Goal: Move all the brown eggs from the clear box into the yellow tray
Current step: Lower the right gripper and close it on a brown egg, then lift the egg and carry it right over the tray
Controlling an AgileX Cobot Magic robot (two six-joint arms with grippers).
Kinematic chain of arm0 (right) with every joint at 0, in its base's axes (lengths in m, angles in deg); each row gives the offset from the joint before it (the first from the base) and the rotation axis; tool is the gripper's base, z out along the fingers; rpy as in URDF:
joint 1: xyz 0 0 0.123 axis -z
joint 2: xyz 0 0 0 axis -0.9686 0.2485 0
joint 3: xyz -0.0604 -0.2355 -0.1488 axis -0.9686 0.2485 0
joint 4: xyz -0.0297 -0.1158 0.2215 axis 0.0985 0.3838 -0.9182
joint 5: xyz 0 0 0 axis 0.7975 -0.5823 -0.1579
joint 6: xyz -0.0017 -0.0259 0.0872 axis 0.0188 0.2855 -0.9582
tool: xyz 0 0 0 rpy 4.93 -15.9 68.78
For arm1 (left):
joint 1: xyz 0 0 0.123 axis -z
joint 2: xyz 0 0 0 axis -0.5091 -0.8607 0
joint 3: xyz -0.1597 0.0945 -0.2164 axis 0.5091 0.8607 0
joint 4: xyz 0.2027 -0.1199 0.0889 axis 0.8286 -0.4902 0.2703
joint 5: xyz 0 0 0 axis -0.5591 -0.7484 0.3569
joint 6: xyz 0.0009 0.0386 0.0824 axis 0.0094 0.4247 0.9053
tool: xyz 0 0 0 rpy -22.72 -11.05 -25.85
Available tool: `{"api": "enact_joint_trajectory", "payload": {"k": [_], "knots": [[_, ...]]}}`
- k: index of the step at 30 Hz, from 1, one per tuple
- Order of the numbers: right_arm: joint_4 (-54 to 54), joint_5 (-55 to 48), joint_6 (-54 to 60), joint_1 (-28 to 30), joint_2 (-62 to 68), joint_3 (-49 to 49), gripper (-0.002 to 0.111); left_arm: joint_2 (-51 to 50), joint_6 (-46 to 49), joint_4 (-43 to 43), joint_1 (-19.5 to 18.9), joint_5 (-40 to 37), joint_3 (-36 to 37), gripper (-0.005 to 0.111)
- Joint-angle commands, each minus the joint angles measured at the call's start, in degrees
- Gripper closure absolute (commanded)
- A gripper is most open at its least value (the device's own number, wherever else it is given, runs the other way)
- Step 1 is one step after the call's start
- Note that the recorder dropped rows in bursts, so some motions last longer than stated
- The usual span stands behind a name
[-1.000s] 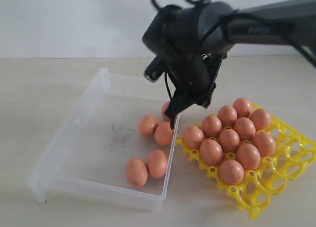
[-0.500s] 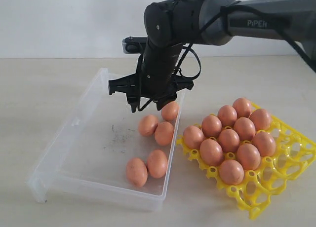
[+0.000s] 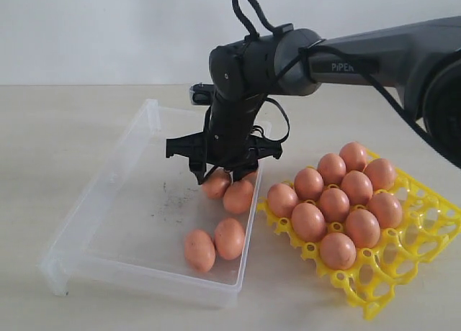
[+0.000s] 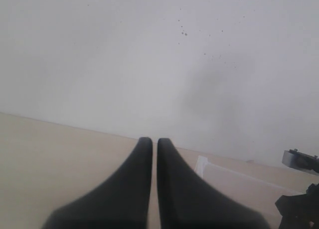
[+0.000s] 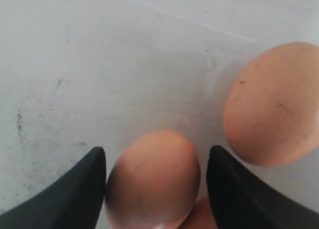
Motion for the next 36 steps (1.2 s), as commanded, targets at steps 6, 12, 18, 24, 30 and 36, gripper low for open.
{"api": "enact_joint_trajectory", "payload": {"k": [6, 12, 18, 24, 30, 36], "knots": [[-0.56, 4.81, -1.27, 0.44, 2.93, 0.08, 0.058, 0.16, 0.43, -0.19, 0.43, 0.0, -0.15, 0.103], [0.33, 7.81, 0.46, 0.44, 3.06, 0.08, 0.108, 0.16, 0.43, -0.19, 0.43, 0.0, -0.15, 0.103], [4.84, 17.72, 5.94, -1.6, 3.06, 0.92, 0.108, 0.16, 0.43, -0.19, 0.43, 0.0, -0.15, 0.103], [23.86, 38.69, -5.66, -5.03, 3.06, 9.23, 0.108, 0.16, 0.43, -0.19, 0.43, 0.0, -0.15, 0.103], [30.65, 54.62, -10.04, -5.25, 2.19, 15.6, 0.109, 0.16, 0.43, -0.19, 0.43, 0.0, -0.15, 0.103], [29.58, 59.01, 0.07, -5.25, -3.84, 18.96, 0.109, 0.16, 0.43, -0.19, 0.43, 0.0, -0.15, 0.103]]}}
